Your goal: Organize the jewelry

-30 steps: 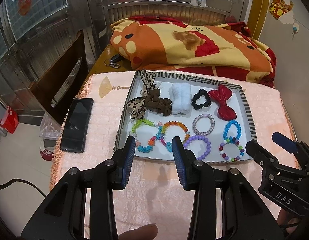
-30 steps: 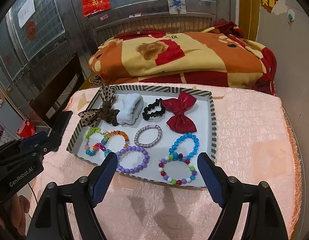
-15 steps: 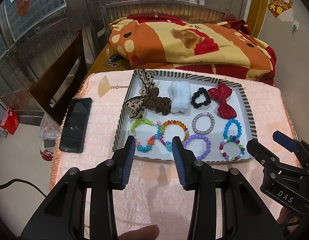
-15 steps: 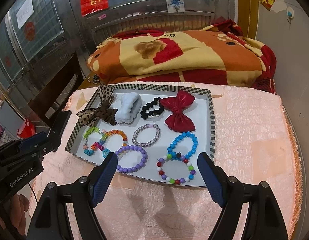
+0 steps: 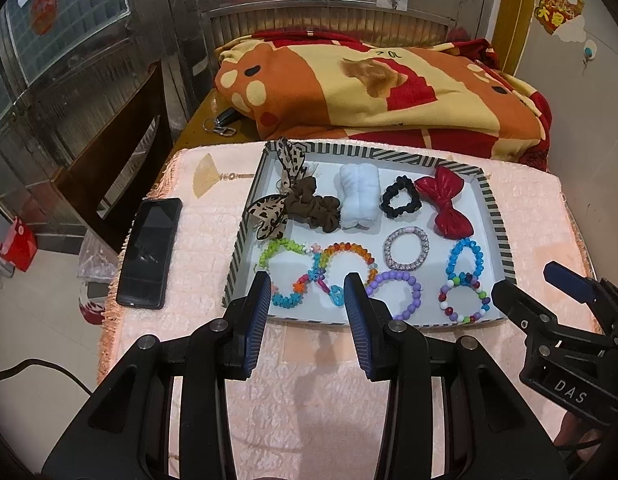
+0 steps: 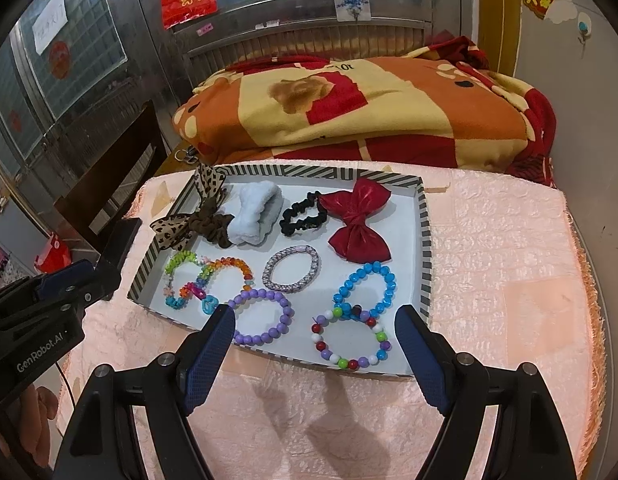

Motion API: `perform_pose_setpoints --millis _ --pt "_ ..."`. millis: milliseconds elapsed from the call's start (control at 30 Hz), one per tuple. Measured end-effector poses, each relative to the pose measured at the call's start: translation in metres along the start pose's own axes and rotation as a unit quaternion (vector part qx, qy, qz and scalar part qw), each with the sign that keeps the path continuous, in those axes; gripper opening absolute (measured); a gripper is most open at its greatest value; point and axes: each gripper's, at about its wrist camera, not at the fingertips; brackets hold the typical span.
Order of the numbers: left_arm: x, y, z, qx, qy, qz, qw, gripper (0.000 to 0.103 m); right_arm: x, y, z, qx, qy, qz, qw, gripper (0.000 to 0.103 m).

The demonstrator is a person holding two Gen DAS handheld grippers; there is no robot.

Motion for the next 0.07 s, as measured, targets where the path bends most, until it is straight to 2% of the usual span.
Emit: perform_pose_setpoints --millis 67 --pt "0.0002 -0.0028 0.0008 0.003 0.000 0.000 1.0000 0.037 -0.0050 -0.0002 -0.0002 -0.001 -0.005 0.000 1.000 0.080"
Point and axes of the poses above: each gripper's, at about its wrist camera, not at the fingertips, and y roughly against the way its jaws point, x to its left, z to its top
